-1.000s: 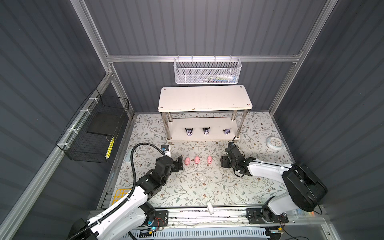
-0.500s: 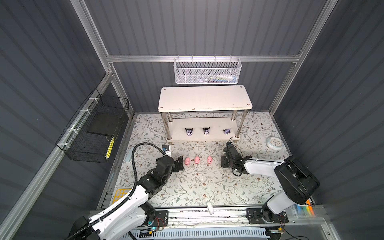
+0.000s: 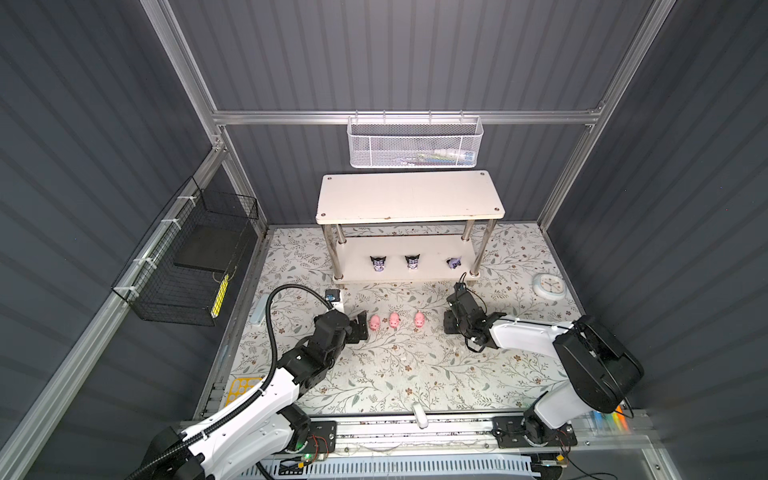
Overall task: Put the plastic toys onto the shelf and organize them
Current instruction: 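Lower the right gripper onto the nearest pink pig while the left gripper hovers, then close the right gripper on the pink pig and lift it toward the shelf top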
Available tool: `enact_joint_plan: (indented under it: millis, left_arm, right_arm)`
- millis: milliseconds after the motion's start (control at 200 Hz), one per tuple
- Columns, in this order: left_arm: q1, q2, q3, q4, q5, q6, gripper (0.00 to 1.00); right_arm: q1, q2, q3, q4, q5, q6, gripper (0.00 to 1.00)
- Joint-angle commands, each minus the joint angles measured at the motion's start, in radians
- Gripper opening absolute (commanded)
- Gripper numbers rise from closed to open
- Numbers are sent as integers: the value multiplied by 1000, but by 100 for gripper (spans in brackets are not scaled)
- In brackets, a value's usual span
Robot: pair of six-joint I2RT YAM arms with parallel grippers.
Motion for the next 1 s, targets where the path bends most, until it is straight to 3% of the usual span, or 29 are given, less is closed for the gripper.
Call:
enact_joint_plan:
  millis: [0,260,555,735,995]
  left_arm:
    - [-4,3,-15,19,-10,3,95]
    - [-4,-5,-24,26,-9,4,95]
    - [-3,3,-21,42,-3,21,95]
    - [-4,-16,-33,56,3,18,95]
    - [-3,-24,-39,56,39,4,95]
  right_arm:
    - [1,-64,16,-63,-7,-13,32]
    - [3,-288,109,-372,-90,-42,32]
    - [0,-503,405,-830,-122,-54,32]
    - [0,-466,659,-1039,-135,-83,33]
    - [0,-344,953,-1165,-48,-149,33]
